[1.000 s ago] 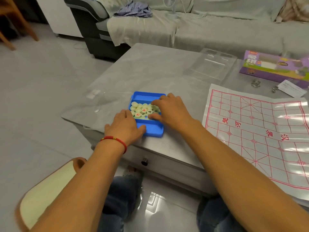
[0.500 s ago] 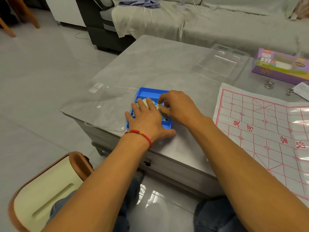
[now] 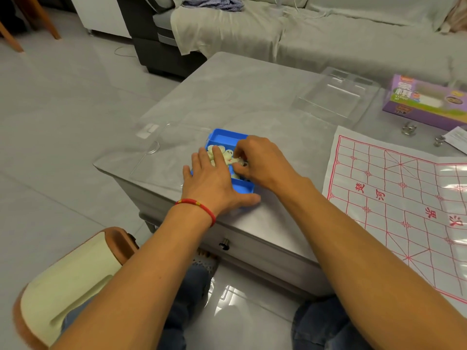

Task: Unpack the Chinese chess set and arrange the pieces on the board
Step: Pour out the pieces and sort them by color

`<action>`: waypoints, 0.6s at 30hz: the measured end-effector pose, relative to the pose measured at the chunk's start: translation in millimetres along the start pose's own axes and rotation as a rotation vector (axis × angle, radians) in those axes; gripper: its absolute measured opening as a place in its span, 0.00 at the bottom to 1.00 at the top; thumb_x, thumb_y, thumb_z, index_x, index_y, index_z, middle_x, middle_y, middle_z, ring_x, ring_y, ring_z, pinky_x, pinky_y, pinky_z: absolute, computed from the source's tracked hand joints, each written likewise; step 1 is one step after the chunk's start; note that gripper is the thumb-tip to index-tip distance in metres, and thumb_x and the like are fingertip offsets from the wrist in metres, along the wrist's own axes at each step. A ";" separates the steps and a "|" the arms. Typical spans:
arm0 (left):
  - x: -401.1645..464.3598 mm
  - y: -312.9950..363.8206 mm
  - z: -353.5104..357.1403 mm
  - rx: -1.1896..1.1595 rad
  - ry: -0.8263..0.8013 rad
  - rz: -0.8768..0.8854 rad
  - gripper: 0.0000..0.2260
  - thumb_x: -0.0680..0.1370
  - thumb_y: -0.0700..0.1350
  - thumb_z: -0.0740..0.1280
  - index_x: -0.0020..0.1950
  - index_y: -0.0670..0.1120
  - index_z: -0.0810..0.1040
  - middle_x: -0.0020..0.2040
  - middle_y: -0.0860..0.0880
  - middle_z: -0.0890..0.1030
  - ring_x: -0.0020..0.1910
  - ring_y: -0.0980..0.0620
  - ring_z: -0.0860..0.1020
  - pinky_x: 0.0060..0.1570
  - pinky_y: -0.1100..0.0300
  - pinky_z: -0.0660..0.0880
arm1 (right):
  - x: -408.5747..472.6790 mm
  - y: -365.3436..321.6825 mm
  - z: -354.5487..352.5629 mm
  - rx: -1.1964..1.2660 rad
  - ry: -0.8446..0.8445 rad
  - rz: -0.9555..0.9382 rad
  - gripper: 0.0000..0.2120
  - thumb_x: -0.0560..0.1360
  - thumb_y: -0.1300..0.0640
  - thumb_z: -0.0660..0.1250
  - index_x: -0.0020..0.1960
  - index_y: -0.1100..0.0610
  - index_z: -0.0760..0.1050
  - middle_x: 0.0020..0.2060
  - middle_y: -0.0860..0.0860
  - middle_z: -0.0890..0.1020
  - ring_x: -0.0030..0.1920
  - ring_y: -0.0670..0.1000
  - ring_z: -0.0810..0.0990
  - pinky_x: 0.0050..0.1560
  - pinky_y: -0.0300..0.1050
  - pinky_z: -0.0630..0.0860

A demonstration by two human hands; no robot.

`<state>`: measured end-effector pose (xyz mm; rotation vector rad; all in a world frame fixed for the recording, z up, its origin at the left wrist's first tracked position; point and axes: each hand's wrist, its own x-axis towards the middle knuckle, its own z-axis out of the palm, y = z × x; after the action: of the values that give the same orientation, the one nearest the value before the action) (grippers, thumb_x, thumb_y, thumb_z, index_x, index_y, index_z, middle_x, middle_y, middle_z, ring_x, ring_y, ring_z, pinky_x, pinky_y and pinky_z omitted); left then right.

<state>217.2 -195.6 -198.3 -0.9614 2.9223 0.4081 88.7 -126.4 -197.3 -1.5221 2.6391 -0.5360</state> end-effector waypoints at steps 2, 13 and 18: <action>-0.9 -5.7 -2.2 -0.027 -0.001 0.001 0.63 0.57 0.80 0.61 0.80 0.43 0.46 0.76 0.40 0.57 0.75 0.41 0.57 0.72 0.43 0.61 | -1.3 3.2 -0.3 0.067 0.001 0.010 0.10 0.68 0.57 0.71 0.48 0.57 0.78 0.43 0.51 0.79 0.42 0.54 0.77 0.44 0.50 0.75; -26.9 -51.1 -19.4 -0.063 0.136 -0.340 0.19 0.77 0.59 0.63 0.49 0.43 0.74 0.47 0.43 0.78 0.47 0.42 0.76 0.43 0.52 0.75 | -13.3 26.7 -23.1 0.253 0.084 0.001 0.09 0.73 0.55 0.74 0.52 0.55 0.82 0.39 0.47 0.81 0.38 0.46 0.77 0.42 0.40 0.75; -25.8 -50.1 -12.7 -0.150 0.084 -0.427 0.21 0.76 0.63 0.61 0.41 0.45 0.71 0.38 0.45 0.76 0.40 0.42 0.79 0.36 0.55 0.74 | -16.6 7.4 -2.0 0.042 0.020 -0.080 0.10 0.75 0.50 0.70 0.54 0.52 0.83 0.41 0.48 0.81 0.42 0.50 0.77 0.42 0.49 0.76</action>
<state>268.0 -222.7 -194.9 -1.6104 2.6728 0.5746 90.7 -108.4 -199.9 -1.6245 2.5727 -0.6113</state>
